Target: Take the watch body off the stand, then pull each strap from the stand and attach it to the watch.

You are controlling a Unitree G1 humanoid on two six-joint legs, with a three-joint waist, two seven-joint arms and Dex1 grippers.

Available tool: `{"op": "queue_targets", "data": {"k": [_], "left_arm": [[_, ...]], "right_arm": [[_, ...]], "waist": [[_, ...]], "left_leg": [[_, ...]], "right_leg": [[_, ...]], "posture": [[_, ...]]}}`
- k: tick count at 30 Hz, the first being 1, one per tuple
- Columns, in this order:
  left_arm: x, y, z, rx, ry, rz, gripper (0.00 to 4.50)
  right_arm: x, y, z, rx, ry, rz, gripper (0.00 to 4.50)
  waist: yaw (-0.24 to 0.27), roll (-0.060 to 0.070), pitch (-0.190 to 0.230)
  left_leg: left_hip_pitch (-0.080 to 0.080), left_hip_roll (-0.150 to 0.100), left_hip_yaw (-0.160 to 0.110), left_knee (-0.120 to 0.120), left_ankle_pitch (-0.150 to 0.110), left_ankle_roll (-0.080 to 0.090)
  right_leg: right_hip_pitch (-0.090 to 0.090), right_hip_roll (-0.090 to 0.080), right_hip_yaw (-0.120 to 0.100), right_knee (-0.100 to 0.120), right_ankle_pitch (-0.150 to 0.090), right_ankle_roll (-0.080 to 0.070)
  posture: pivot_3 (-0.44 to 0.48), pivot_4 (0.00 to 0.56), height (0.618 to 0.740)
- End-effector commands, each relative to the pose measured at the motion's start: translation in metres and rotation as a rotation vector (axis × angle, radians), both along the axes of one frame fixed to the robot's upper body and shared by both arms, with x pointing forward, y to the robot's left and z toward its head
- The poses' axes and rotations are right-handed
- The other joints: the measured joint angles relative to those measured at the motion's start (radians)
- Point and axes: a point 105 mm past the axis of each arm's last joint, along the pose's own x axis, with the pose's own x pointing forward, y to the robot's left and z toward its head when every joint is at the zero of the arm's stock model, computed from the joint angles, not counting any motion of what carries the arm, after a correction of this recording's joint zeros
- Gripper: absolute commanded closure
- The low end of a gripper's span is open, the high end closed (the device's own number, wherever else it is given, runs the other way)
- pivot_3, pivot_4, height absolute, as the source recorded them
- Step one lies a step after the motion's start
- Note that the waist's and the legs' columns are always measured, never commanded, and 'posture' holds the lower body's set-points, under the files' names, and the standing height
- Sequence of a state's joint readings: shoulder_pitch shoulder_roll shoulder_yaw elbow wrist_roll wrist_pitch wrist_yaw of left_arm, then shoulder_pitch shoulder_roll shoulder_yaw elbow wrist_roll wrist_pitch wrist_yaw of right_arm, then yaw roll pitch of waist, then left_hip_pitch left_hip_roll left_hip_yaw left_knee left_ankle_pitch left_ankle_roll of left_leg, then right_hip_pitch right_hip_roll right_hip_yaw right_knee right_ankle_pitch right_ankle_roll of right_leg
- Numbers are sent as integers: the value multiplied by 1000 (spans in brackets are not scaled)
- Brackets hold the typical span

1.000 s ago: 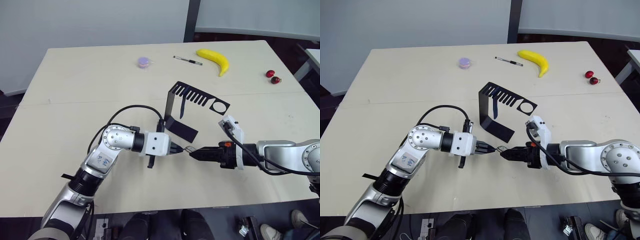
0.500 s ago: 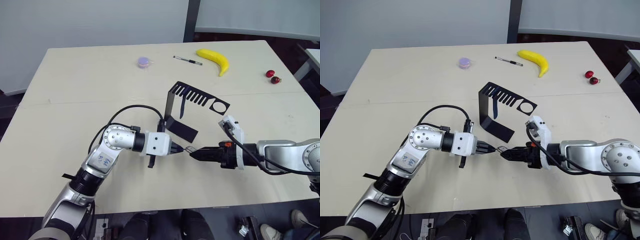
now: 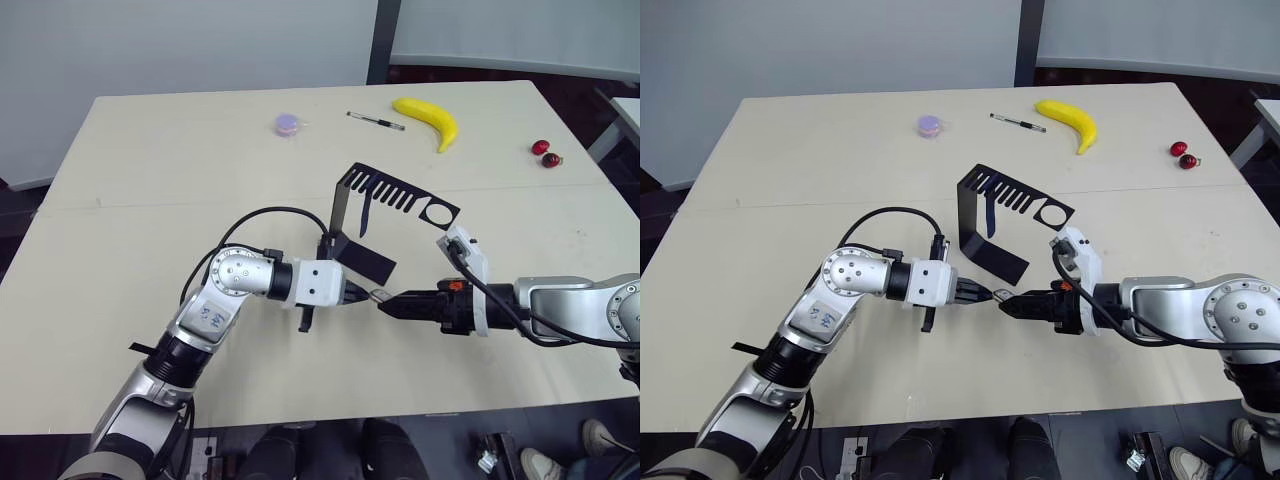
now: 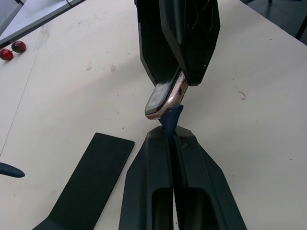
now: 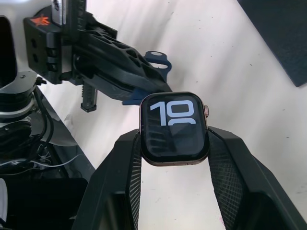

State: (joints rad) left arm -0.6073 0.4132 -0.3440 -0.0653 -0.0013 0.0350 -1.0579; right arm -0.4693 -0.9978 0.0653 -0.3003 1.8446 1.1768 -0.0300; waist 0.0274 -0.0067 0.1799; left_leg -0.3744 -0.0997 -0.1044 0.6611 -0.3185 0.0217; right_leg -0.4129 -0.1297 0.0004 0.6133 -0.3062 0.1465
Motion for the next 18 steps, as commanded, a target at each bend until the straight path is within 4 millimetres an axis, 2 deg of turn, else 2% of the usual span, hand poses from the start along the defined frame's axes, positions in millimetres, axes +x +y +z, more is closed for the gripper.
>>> {"op": "queue_targets", "data": {"k": [1, 9, 18], "left_arm": [[-9, -17, 15, -50, -58, -62, 4500], [-10, -18, 18, -61, -60, -65, 4500], [-8, -8, 17, -53, -41, -36, 4500]], "right_arm": [[-20, 23, 18, 85, -32, 152, 3014], [-17, 19, 15, 44, -53, 126, 3014], [-9, 12, 12, 7, -90, 86, 3014]], "waist": [[0, 0, 0], [0, 0, 0], [0, 0, 0]], "left_leg": [[0, 0, 0, 0, 0, 0], [0, 0, 0, 0, 0, 0], [0, 0, 0, 0, 0, 0]], "right_leg": [[0, 0, 0, 0, 0, 0], [0, 0, 0, 0, 0, 0], [0, 0, 0, 0, 0, 0]], "posture": [[0, 150, 740], [0, 150, 740], [0, 150, 740]]}}
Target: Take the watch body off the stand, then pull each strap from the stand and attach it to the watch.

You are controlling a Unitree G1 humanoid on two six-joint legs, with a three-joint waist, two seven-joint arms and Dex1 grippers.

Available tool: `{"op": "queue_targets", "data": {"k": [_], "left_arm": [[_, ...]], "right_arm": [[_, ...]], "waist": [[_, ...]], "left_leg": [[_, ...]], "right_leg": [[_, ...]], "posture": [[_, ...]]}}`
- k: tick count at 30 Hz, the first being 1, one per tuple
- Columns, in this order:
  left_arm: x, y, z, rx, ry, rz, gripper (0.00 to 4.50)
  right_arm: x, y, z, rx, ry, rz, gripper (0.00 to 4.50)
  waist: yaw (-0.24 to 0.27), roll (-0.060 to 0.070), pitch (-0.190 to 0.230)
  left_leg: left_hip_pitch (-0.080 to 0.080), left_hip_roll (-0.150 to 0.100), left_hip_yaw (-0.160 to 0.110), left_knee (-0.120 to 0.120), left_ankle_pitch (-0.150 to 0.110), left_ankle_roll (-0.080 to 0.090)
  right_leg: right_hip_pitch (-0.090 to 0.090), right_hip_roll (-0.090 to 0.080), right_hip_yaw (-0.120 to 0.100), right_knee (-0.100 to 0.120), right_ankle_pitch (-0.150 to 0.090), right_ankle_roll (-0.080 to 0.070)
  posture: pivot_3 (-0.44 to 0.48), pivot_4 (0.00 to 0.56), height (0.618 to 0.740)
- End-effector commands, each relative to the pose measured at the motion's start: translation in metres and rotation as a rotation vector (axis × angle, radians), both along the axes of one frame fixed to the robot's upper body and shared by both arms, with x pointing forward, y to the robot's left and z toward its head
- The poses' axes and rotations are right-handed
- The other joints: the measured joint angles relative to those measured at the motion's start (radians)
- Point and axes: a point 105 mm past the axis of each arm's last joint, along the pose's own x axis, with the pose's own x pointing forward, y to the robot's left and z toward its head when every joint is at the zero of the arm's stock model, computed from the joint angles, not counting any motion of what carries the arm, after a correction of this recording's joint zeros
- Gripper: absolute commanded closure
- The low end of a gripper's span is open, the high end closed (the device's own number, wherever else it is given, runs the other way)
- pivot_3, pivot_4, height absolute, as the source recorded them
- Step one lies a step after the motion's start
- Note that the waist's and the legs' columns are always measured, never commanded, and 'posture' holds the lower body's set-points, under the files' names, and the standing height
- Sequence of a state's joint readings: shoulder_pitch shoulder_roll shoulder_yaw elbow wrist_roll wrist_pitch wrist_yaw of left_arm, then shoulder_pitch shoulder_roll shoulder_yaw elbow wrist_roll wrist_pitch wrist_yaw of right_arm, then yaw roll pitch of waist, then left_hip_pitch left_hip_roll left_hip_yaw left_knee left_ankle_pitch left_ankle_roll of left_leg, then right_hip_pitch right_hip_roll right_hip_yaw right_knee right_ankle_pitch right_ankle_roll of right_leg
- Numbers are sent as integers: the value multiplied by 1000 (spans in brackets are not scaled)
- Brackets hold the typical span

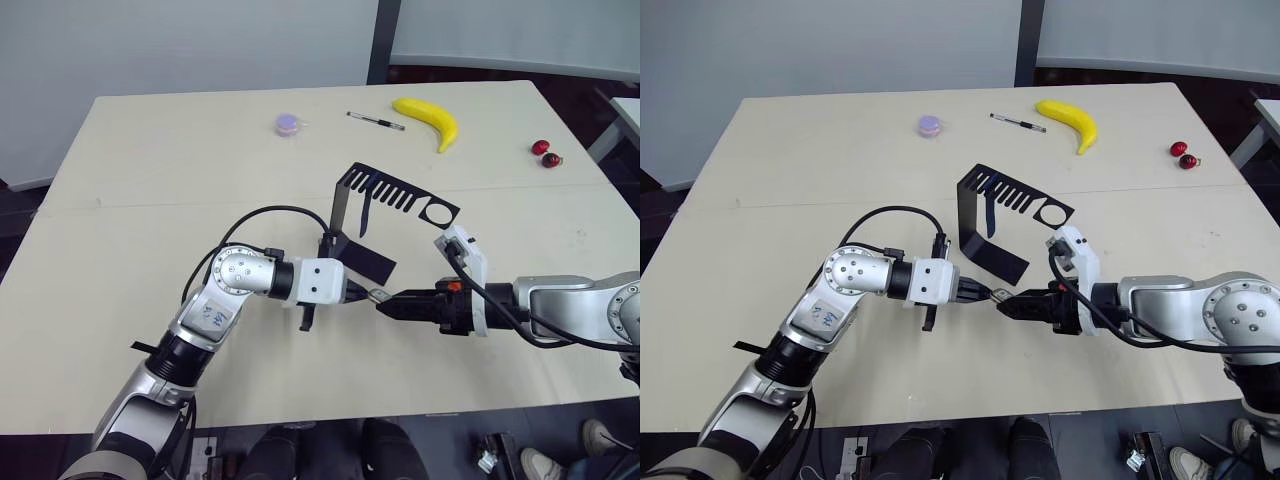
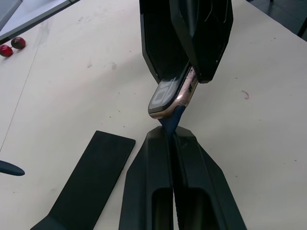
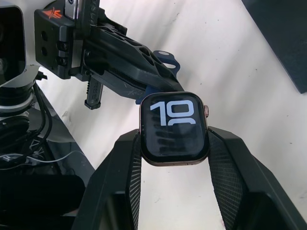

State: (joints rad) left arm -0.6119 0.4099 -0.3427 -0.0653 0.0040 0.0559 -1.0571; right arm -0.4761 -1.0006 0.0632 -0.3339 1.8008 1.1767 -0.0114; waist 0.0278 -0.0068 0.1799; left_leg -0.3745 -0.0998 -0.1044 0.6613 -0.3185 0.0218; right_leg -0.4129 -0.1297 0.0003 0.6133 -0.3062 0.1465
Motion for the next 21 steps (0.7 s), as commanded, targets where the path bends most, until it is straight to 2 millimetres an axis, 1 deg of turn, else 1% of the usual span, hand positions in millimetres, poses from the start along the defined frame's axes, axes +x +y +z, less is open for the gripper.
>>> {"op": "queue_targets", "data": {"k": [1, 2, 5, 7, 9, 10, 12, 13, 15, 18, 21], "left_arm": [[-10, -8, 17, -57, -49, -48, 4500], [-11, -7, 17, -61, -30, -44, 4500], [-20, 15, 18, -60, 114, -39, 3522], [-24, 30, 20, -56, 209, -18, 2615], [-33, 47, 26, -59, 311, -30, 1619], [-38, 54, 30, -63, 358, -42, 1130], [-44, 62, 36, -68, 404, -50, 163], [-45, 63, 38, -71, 412, -43, 69], [-43, 65, 39, -67, 404, -23, 69], [-40, 68, 35, -32, 350, 6, 69], [-37, 67, 33, -46, 326, 35, 69]], "right_arm": [[-8, 10, 10, 36, -49, 69, 3014], [-7, 10, 11, 34, -59, 68, 3014], [-5, 8, 15, 10, -133, 77, 3014], [-4, 7, 19, -40, -219, 101, 3014], [-7, 5, 22, -125, -380, 153, 3014], [-9, 5, 24, -135, -438, 176, 3014], [-16, 7, 27, -126, -525, 236, 3014], [-20, 7, 27, -131, -567, 272, 3014], [-26, 8, 26, -161, -647, 334, 3014], [-34, 8, 20, -224, -772, 437, 3014], [-37, 10, 17, -242, -841, 473, 3014]], "waist": [[0, 0, 0], [0, 0, 0], [-5, 0, 0], [-5, 0, 0], [-2, 0, 0], [-2, 0, 0], [-2, 0, 0], [-1, 0, 0], [2, 0, 0], [0, 0, 0], [-3, 0, 0]], "left_leg": [[0, 0, 0, 0, 0, 0], [0, 0, 0, 0, 0, 0], [0, 0, 0, 0, 0, 0], [-1, 2, 0, 0, -1, 0], [-1, 2, 0, 0, -1, 0], [-1, 2, 0, 0, -1, 0], [-1, 2, 0, 1, -1, 0], [-1, 2, 0, 1, -2, 0], [-1, 1, 0, 1, -2, 0], [-1, 0, 0, 2, -2, 0], [-1, 0, 0, 1, -2, 0]], "right_leg": [[0, 0, 0, 0, 0, 0], [0, 0, 0, 0, 0, 0], [0, 0, 0, 0, 0, 0], [-1, 0, 1, 4, 0, 0], [-2, 0, 1, 4, 0, 0], [-2, 1, 1, 3, 0, 0], [-2, 4, 1, 2, 0, 0], [-2, 4, 1, 3, 0, 0], [-1, 3, 1, 2, 0, 0], [-1, 3, 1, 0, 0, 1], [-1, 3, 1, 0, 0, 1]], "posture": [[0, 150, 740], [0, 150, 740], [0, 150, 740], [0, 150, 740], [0, 150, 740], [0, 150, 740], [0, 150, 740], [0, 150, 740], [0, 150, 740], [0, 150, 740], [0, 150, 740]]}}
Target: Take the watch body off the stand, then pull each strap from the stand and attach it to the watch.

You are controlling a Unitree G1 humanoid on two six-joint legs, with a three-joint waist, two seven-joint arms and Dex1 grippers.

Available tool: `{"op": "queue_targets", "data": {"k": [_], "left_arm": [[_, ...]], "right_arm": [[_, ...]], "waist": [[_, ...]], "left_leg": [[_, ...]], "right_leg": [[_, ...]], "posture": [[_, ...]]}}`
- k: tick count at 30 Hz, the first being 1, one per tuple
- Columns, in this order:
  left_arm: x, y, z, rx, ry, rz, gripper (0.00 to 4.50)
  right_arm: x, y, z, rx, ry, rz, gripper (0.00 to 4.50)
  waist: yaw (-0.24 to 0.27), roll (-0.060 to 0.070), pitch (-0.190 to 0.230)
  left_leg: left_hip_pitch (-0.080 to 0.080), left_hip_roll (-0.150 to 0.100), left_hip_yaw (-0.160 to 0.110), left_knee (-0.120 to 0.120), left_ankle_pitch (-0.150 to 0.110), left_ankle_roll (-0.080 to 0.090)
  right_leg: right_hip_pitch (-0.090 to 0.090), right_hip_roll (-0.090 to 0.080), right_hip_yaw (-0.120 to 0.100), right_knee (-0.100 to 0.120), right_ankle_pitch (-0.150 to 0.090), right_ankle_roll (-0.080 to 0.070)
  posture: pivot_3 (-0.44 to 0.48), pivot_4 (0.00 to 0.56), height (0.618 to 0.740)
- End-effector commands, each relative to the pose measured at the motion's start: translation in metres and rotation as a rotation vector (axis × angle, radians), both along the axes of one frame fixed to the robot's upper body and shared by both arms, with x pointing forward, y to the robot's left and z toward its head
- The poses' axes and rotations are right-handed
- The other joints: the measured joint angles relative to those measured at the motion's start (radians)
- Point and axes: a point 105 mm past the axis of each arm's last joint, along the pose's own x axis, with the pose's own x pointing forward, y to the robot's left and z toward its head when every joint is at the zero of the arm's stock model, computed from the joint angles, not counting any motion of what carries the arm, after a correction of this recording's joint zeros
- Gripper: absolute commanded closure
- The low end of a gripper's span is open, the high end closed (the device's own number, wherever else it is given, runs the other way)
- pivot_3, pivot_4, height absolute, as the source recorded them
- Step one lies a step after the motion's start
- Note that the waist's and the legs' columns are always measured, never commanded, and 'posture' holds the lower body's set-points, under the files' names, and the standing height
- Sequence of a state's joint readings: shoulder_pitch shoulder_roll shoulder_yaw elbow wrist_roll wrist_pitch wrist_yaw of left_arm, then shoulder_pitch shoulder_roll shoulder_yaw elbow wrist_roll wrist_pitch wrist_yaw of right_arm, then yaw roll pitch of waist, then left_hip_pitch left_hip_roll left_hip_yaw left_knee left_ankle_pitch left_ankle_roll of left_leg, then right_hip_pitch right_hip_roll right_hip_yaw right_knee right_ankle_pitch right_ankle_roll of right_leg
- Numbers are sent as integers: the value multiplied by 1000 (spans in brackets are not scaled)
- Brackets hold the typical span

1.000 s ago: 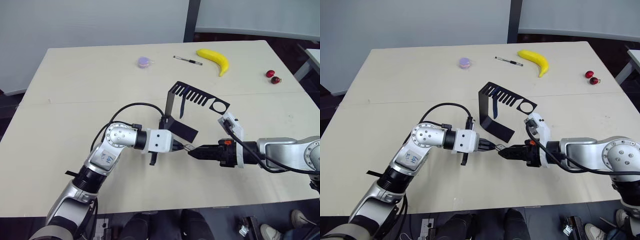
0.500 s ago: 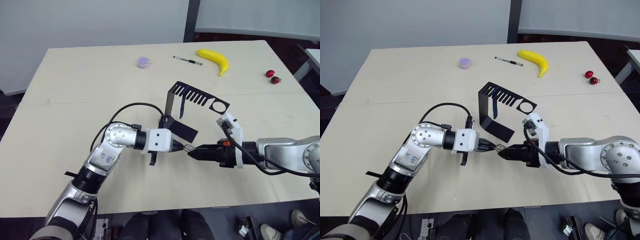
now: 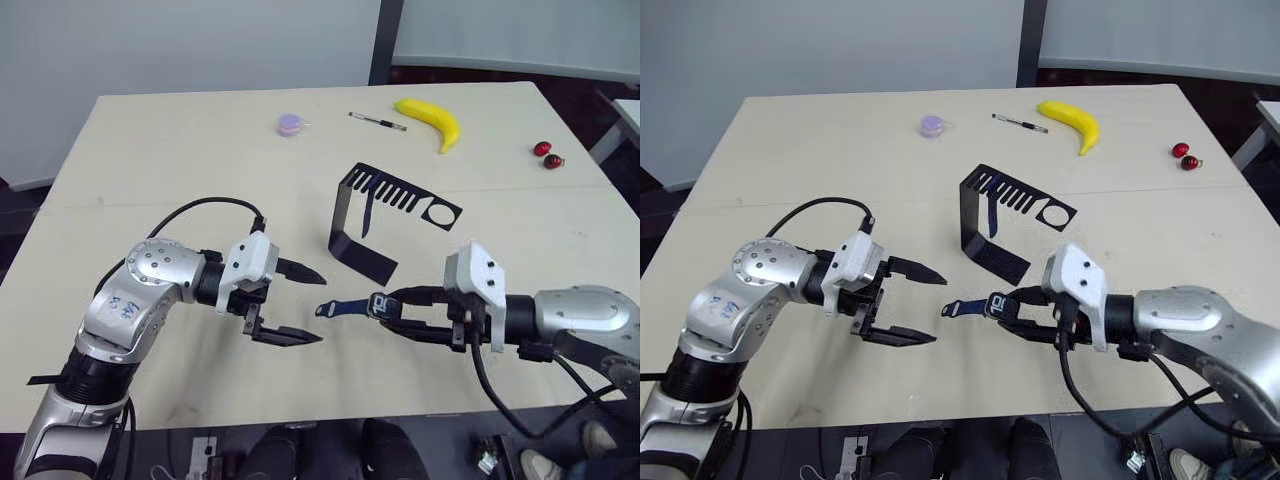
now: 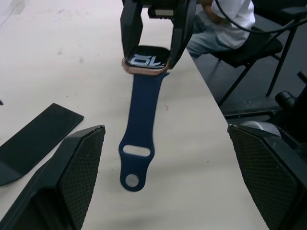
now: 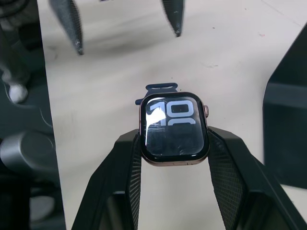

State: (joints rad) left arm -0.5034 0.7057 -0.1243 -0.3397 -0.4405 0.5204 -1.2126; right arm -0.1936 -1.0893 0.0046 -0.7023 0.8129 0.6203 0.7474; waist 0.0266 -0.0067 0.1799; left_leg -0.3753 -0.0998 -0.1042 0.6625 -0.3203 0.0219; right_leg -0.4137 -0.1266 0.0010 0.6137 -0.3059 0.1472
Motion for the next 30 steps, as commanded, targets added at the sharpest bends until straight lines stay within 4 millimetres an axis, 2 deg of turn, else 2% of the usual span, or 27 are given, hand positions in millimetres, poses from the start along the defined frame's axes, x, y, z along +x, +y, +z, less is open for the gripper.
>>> {"op": "queue_targets", "data": {"k": [1, 13, 16, 19, 23, 30], "left_arm": [[2, -3, 4, -8, -74, 20, 69], [2, -7, 4, -8, -111, 12, 69], [3, -9, 6, -5, -180, 10, 69], [1, -17, 7, -3, -331, -30, 69], [2, -21, 1, 8, -357, -21, 69], [11, -29, -13, 24, -379, 29, 69]], "right_arm": [[-8, 8, 6, -22, -124, 85, 3014], [0, 4, 2, -35, -144, 61, 3014], [2, 1, -1, -8, -40, 6, 3014], [3, -1, -3, 75, 159, -78, 3014], [11, -6, -8, 156, 410, -219, 3014], [12, 3, -2, 304, 669, -294, 3014]], "waist": [[-3, 0, 0], [-1, 0, 0], [-1, 0, 0], [0, 0, 0], [-1, 0, 0], [0, 0, 0]], "left_leg": [[0, 1, 0, 0, 0, 0], [0, 1, 0, 0, 0, -1], [0, 1, 0, 0, 0, -1], [0, 1, 0, 0, 0, -1], [0, 1, 0, 0, 0, -1], [0, 2, 0, 0, -1, -1]], "right_leg": [[0, 0, 0, 0, 0, 0], [0, 1, 1, 0, 0, 0], [0, 1, 1, 0, 0, 0], [0, -1, 1, -1, 0, 0], [1, -3, 1, -1, 0, 0], [1, -3, 0, -1, 0, 0]], "posture": [[0, 150, 740], [0, 150, 740], [0, 150, 740], [0, 150, 740], [0, 150, 740], [0, 150, 740]]}}
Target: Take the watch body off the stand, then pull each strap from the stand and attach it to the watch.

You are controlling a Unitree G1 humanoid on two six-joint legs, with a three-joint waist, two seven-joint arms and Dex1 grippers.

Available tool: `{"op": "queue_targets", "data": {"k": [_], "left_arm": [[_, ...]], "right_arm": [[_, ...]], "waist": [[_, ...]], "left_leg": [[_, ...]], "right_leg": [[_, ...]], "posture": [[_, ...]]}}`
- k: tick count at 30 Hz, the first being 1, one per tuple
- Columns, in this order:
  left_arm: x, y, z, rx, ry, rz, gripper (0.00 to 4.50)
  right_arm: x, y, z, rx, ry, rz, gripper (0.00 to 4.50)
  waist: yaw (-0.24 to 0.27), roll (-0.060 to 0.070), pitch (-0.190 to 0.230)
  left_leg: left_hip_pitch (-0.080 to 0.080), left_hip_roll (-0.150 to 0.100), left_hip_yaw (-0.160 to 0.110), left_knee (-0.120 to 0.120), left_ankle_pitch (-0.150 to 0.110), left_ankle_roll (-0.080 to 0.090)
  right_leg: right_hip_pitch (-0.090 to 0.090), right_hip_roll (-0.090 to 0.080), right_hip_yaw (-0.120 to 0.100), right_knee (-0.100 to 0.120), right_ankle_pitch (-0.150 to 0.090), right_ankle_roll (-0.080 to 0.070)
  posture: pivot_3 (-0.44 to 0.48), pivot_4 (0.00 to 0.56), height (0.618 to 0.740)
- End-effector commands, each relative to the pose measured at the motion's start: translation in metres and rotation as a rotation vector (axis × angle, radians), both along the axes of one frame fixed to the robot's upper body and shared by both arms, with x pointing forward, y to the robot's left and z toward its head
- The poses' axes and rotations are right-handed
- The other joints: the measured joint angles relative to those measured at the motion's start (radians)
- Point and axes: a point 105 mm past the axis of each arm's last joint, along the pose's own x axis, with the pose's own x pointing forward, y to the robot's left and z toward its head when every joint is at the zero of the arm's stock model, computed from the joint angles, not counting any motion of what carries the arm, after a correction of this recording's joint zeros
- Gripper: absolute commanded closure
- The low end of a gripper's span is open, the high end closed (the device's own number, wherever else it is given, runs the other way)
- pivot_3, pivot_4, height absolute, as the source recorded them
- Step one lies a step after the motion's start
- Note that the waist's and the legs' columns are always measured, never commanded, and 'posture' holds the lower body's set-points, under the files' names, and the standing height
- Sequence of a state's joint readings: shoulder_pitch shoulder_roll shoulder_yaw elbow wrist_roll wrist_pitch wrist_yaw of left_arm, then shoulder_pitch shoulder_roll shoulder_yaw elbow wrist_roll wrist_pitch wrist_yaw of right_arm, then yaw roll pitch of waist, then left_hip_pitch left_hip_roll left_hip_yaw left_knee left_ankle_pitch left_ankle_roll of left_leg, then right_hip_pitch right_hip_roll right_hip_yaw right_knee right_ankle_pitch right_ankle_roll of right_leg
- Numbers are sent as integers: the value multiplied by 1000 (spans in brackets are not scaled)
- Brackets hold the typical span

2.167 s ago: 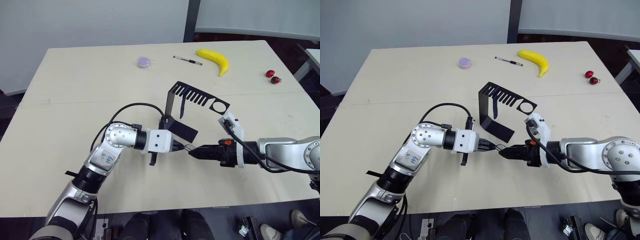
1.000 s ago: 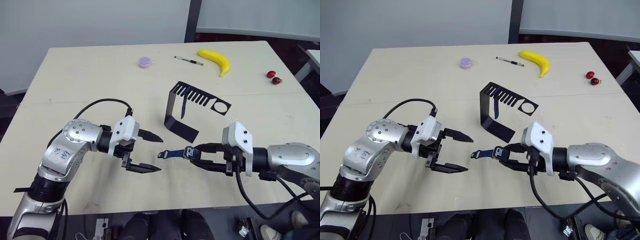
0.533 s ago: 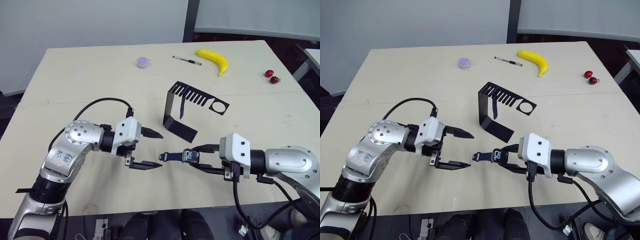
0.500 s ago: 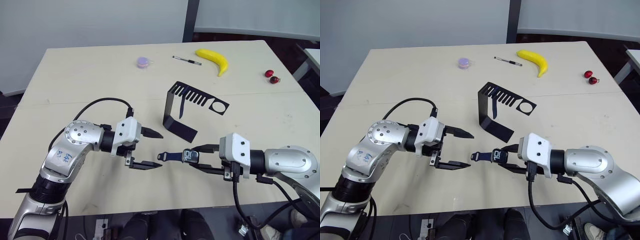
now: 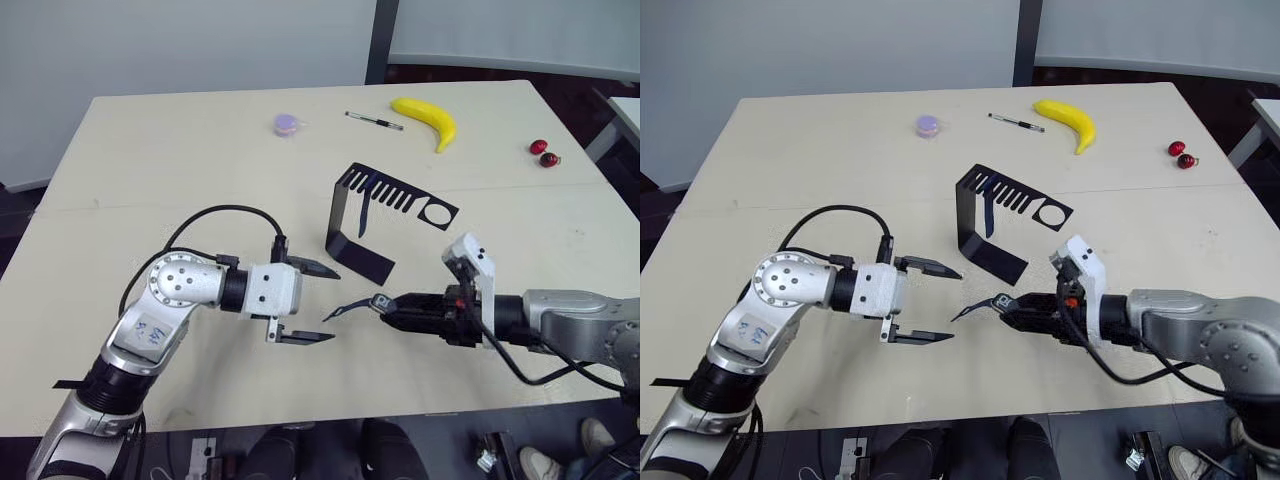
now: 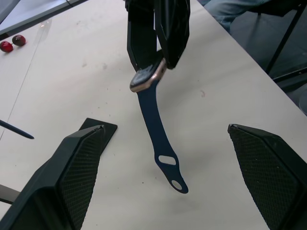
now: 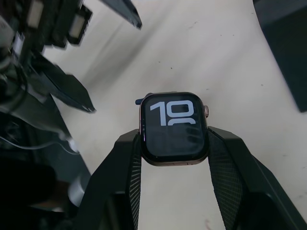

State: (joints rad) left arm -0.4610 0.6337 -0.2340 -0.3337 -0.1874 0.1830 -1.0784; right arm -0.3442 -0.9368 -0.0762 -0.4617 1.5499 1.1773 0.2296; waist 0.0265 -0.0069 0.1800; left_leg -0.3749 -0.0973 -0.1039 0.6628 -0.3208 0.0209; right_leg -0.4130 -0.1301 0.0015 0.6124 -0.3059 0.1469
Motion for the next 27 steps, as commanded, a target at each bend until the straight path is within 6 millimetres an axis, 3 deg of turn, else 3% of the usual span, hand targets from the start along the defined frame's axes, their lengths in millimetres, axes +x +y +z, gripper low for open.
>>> {"op": "queue_targets", "data": {"k": [1, 2, 5, 6, 17, 20, 25, 27], "left_arm": [[4, -10, 3, -39, -34, 20, 69], [3, -13, 3, -61, -14, 15, 69], [5, -21, 0, -86, 19, 30, 918], [9, -22, -2, -76, 14, 49, 999], [13, -24, -2, -82, 8, 65, 999], [12, -24, -2, -89, 9, 63, 1909], [12, -26, -2, -90, 10, 57, 4246], [12, -29, -2, -96, 9, 54, 4420]], "right_arm": [[-4, 9, 11, 68, 64, -12, 3014], [-3, 9, 12, 76, 80, -25, 3014], [-1, 11, 15, 90, 116, -53, 3014], [0, 12, 15, 93, 123, -58, 3014], [-2, 14, 14, 81, 135, -64, 3014], [-2, 15, 14, 79, 135, -60, 3014], [-2, 15, 15, 85, 132, -55, 3014], [-3, 16, 15, 86, 132, -52, 3014]], "waist": [[0, 0, 0], [1, 0, 0], [1, 0, 0], [1, 0, 0], [0, 0, 0], [1, 0, 0], [1, 0, 0], [1, 0, 0]], "left_leg": [[0, 0, 0, 0, 0, 0], [0, 0, 0, 1, 0, 0], [0, 0, 0, 1, 0, 0], [0, 0, 0, 1, 0, 0], [0, 0, 0, 1, 0, 0], [0, 0, 0, 1, 0, 0], [0, 0, 0, 1, 0, 0], [0, 0, 0, 1, 0, 0]], "right_leg": [[0, 0, 0, 0, 0, 0], [0, 0, 0, 0, 0, 0], [0, 0, 0, 0, 0, 0], [0, 0, 0, 0, 0, 0], [0, 1, 0, 0, 0, 0], [0, 1, 0, 0, 0, 0], [0, 0, 0, 0, 0, 0], [0, 0, 0, 0, 0, 0]], "posture": [[0, 150, 740], [0, 150, 740], [0, 150, 740], [0, 150, 740], [0, 150, 740], [0, 150, 740], [0, 150, 740], [0, 150, 740]]}}
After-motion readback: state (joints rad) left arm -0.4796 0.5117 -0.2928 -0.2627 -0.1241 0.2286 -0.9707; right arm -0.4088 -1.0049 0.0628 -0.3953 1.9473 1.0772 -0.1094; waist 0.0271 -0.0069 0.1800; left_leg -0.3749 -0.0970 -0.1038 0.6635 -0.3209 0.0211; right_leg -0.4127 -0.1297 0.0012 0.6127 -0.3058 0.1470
